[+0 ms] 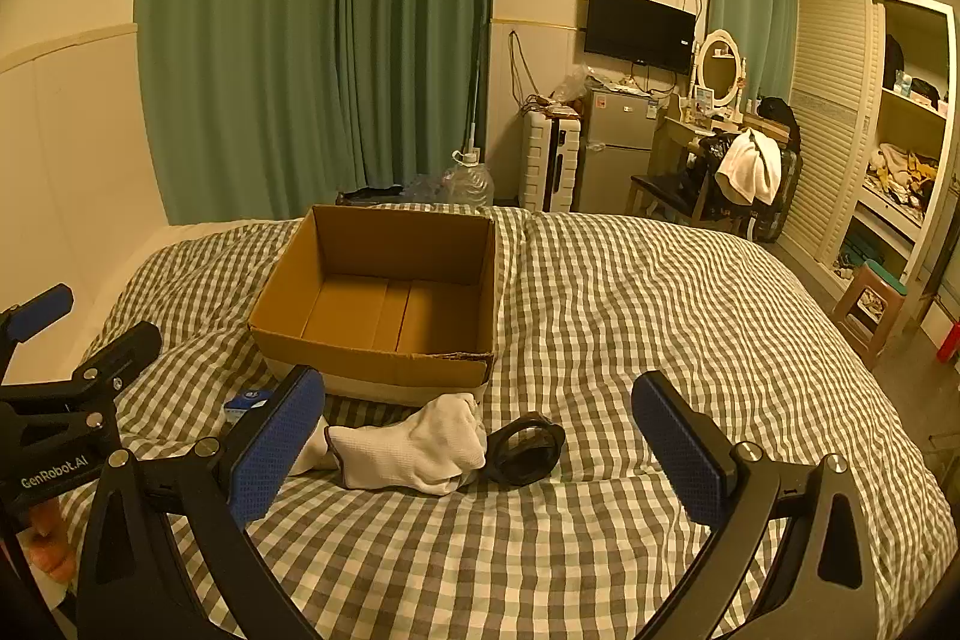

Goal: Organize objects

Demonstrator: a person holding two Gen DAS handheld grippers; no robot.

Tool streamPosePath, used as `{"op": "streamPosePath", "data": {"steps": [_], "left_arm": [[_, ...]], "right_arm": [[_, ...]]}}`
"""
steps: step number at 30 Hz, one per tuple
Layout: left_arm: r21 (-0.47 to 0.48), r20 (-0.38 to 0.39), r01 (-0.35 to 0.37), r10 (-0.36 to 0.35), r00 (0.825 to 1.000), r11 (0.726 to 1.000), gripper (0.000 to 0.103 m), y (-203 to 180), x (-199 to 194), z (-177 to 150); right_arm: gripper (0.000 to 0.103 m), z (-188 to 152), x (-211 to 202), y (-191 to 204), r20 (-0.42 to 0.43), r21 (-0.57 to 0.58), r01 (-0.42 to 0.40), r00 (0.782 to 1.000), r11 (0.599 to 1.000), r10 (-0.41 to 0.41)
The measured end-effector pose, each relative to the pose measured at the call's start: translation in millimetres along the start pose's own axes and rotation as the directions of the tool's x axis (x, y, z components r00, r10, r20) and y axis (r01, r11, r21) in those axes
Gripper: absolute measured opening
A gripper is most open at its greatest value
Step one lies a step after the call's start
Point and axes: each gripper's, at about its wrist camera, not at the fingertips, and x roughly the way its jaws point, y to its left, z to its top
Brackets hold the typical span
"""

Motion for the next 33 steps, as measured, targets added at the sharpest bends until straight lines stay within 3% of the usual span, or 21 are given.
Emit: {"op": "streamPosePath", "data": {"steps": [33], "left_arm": [[-0.014, -0.029, -0.011, 0.011, 1.000, 1.000, 0.103, 3.0, 6.2, 0.2]], "right_arm": [[0.103, 0.8, 5.5, 4.2, -0.017, -0.010, -0.002, 1.000, 1.000, 0.002]]}}
